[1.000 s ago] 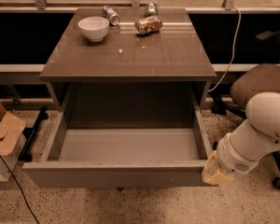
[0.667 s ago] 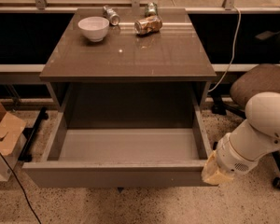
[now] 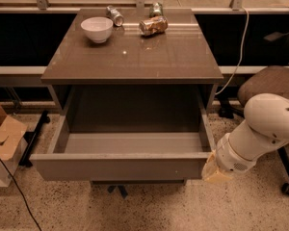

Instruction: Close top drawer

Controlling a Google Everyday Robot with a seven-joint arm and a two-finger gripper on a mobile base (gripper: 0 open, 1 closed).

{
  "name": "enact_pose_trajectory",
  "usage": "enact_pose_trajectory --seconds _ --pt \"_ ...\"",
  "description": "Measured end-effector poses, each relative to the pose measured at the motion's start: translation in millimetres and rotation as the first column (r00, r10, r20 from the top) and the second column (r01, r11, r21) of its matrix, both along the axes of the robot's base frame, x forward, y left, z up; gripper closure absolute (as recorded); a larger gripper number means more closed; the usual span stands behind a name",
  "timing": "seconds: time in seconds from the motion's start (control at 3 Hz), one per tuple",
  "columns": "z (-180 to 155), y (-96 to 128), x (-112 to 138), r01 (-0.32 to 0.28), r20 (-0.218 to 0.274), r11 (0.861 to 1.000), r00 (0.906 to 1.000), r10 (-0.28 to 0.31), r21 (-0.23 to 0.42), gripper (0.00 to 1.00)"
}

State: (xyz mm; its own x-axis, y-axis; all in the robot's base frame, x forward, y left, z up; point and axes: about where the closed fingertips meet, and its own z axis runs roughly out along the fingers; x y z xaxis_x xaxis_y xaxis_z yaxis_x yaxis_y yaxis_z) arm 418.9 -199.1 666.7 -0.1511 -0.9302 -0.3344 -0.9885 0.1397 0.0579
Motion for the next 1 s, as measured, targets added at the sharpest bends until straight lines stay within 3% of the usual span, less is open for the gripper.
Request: enact_pose_trajectory --seconds 0.67,1.0 --pt "-3 3 41 0.045 0.134 0.999 0.9900 -0.043 -0.013 1.00" --pt "-3 3 41 0.045 0.134 0.999 0.9900 -0.043 -0.013 1.00"
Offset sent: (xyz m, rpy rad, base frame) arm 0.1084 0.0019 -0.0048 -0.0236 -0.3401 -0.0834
